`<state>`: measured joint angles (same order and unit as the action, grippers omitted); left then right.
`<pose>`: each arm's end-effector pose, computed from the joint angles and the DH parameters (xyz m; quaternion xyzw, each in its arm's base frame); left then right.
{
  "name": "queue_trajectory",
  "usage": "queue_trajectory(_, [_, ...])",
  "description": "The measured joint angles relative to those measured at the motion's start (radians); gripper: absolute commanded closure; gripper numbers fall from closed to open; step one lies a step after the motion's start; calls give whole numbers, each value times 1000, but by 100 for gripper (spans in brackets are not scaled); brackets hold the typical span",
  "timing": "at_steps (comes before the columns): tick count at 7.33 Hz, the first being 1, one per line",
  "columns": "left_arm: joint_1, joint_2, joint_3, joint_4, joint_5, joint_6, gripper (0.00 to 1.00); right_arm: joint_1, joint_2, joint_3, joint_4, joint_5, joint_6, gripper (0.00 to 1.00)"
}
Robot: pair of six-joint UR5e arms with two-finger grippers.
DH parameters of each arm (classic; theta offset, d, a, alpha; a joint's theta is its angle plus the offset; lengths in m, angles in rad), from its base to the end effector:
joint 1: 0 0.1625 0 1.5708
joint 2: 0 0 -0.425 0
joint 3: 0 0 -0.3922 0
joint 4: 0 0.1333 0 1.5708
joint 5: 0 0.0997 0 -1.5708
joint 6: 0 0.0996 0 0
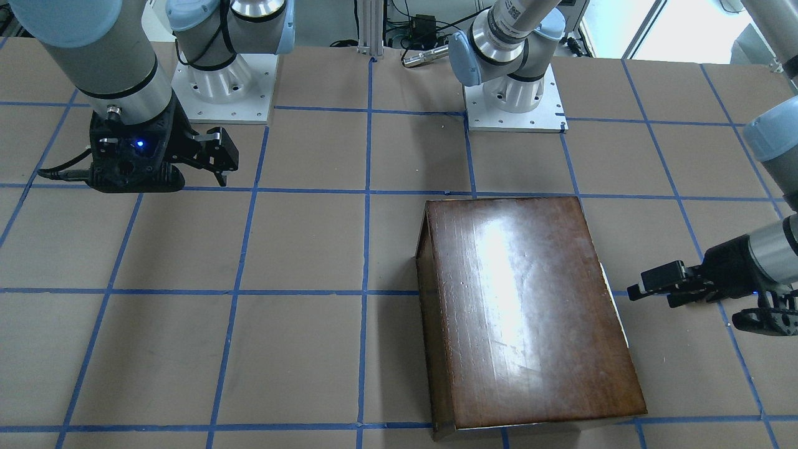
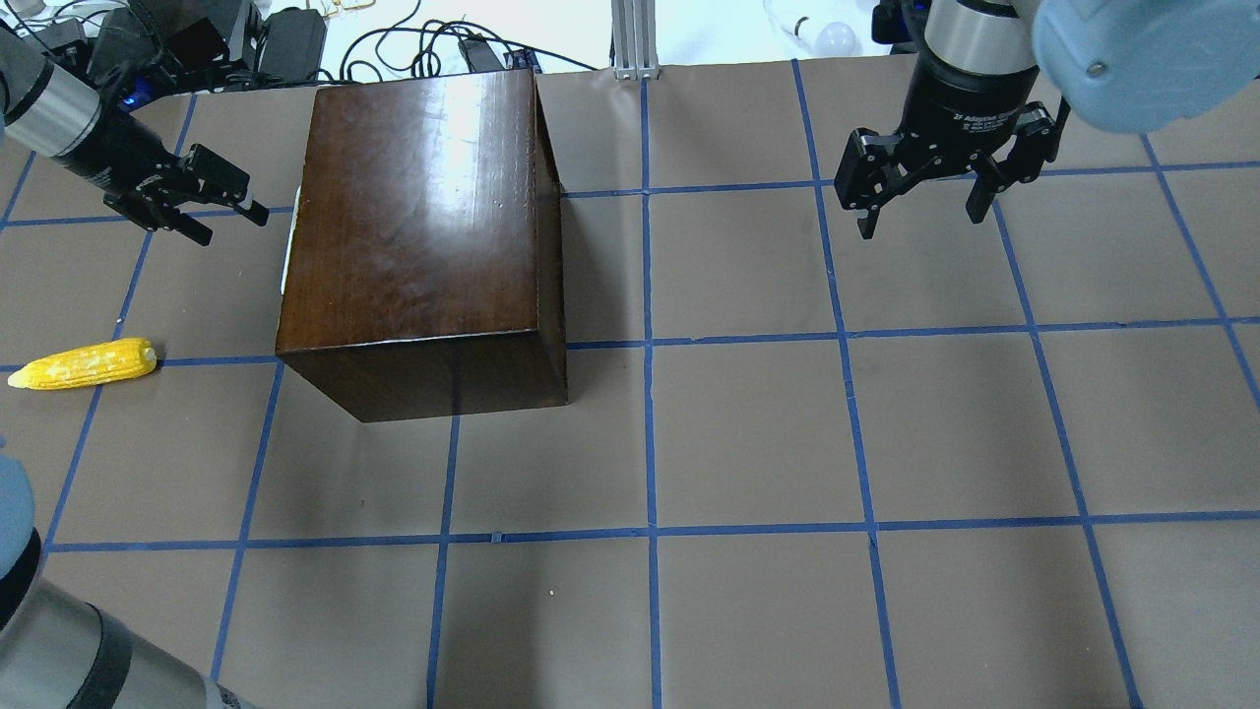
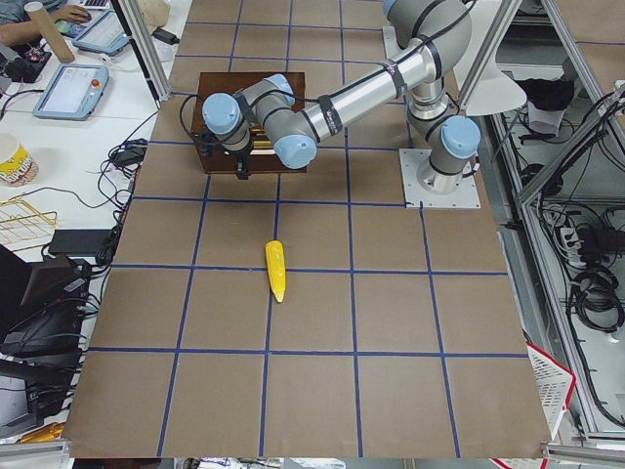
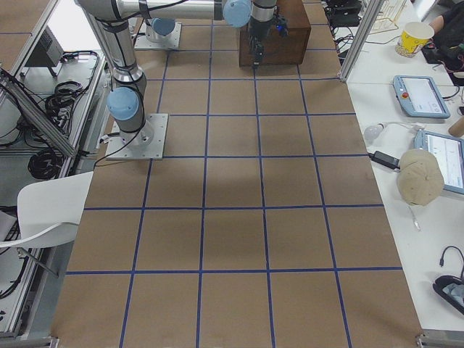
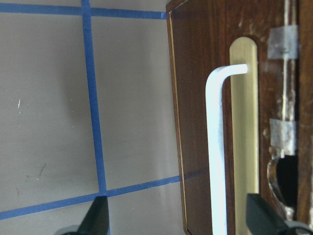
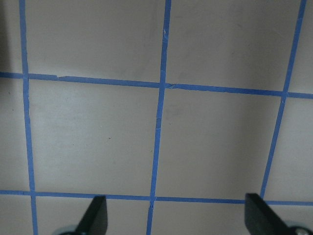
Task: Open drawer and put corn inside
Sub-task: 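Lower the left gripper and hook the white drawer handle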
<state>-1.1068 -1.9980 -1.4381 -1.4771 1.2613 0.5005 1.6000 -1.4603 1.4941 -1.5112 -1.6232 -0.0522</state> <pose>0.1357 -0.6368 0.3226 -0.0025 -0.9832 -0.0166 0.1818 0.1435 -0.5249 0.4633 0.0419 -0.9977 -0.0470 0.0256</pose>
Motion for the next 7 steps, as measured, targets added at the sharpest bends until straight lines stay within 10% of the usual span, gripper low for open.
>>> queue_trajectory(7, [-33, -35, -9, 8, -5, -45, 0, 1, -1, 0, -1, 0, 0, 0])
